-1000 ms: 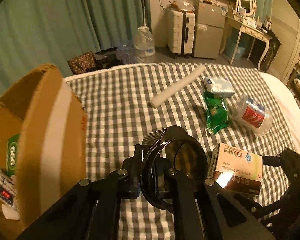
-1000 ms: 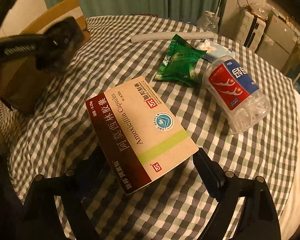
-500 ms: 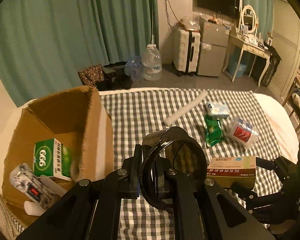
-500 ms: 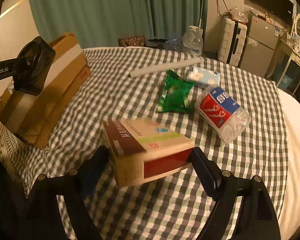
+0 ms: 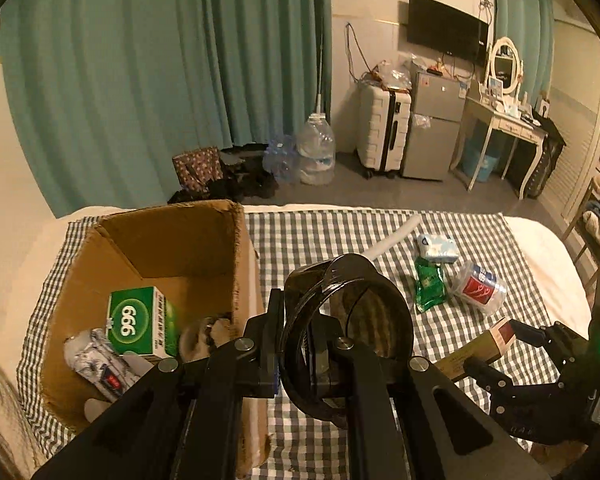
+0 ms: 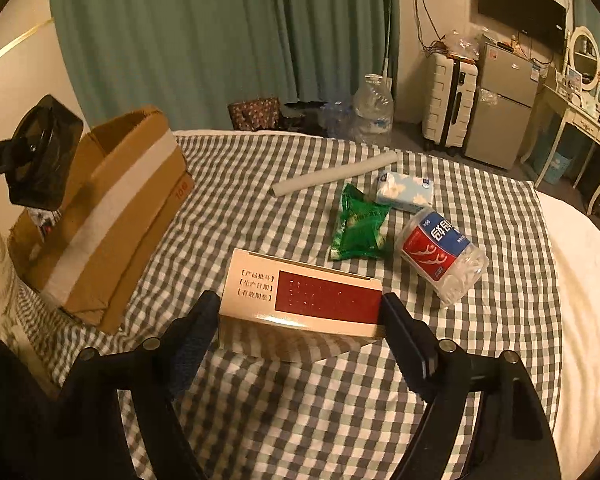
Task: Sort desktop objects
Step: 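Lift the ring object and Amoxicillin box and carry them over the cardboard box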
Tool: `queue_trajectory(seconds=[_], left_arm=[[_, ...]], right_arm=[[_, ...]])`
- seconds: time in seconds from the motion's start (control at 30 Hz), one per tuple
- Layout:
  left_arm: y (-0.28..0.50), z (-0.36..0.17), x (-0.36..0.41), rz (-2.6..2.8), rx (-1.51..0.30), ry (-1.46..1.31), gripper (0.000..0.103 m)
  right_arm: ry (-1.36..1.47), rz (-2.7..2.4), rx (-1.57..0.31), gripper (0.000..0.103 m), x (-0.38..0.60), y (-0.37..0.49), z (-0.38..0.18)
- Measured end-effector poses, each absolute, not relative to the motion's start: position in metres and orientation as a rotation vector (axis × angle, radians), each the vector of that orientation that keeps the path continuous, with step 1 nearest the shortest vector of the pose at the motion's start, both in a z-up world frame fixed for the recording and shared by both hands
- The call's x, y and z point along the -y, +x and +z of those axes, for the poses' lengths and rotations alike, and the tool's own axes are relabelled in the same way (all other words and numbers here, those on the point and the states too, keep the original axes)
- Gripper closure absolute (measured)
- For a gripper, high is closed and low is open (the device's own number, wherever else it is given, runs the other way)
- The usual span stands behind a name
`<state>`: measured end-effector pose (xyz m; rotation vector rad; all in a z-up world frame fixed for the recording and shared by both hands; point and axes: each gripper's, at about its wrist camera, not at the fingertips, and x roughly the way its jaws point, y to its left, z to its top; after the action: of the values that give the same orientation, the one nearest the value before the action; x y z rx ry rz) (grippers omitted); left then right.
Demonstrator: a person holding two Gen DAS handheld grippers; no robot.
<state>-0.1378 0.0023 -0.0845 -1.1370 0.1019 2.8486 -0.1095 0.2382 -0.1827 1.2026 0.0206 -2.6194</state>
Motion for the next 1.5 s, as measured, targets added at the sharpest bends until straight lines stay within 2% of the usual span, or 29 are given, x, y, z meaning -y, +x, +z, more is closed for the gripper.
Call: queue_trajectory(seconds=[0.97, 1.5], left_arm=[[-0.109, -0.018, 0.053, 2.957, -0.039, -0.971, 0.094], [-0.117, -0.031, 0.106, 3.038, -0.014, -1.04, 0.094]], right_arm=[[0.798, -2.802, -0.018, 0.022, -0.185, -0.083, -0.038], [0.73, -2.714, -0.023, 0.023, -0.123, -0.102, -0.028]])
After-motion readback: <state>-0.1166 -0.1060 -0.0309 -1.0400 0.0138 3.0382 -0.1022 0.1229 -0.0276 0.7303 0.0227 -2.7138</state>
